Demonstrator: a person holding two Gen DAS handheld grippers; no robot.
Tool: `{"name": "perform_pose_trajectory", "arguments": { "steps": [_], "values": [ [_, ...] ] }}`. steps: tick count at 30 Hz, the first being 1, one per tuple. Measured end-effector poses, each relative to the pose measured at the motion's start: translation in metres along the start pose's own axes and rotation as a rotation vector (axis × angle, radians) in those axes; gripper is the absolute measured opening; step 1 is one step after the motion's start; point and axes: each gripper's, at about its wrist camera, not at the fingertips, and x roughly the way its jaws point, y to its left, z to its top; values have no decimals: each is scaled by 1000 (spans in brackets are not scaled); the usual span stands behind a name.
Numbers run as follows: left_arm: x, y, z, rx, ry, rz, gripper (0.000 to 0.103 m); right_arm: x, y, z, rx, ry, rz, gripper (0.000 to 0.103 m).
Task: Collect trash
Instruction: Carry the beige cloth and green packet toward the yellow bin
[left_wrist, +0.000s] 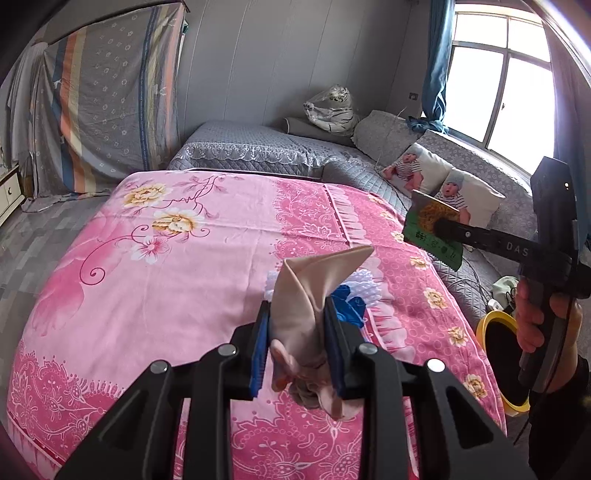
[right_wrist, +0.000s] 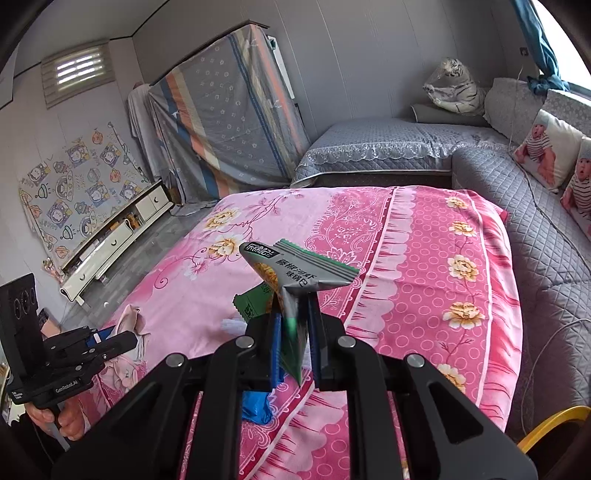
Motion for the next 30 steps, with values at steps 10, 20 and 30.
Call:
{"name": "perform_pose_trajectory", "arguments": {
  "steps": [10, 20, 30],
  "values": [
    [-11, -60, 13, 91, -30, -27, 26, -55, -35, -9, 48, -73, -78, 12],
    [-5, -137, 25, 190, -38, -135, 26, -117, -91, -34, 125, -130, -199, 12],
    [11, -222, 27, 318, -30, -247, 26, -185, -147, -74, 218, -204, -334, 12]
  ]
}}
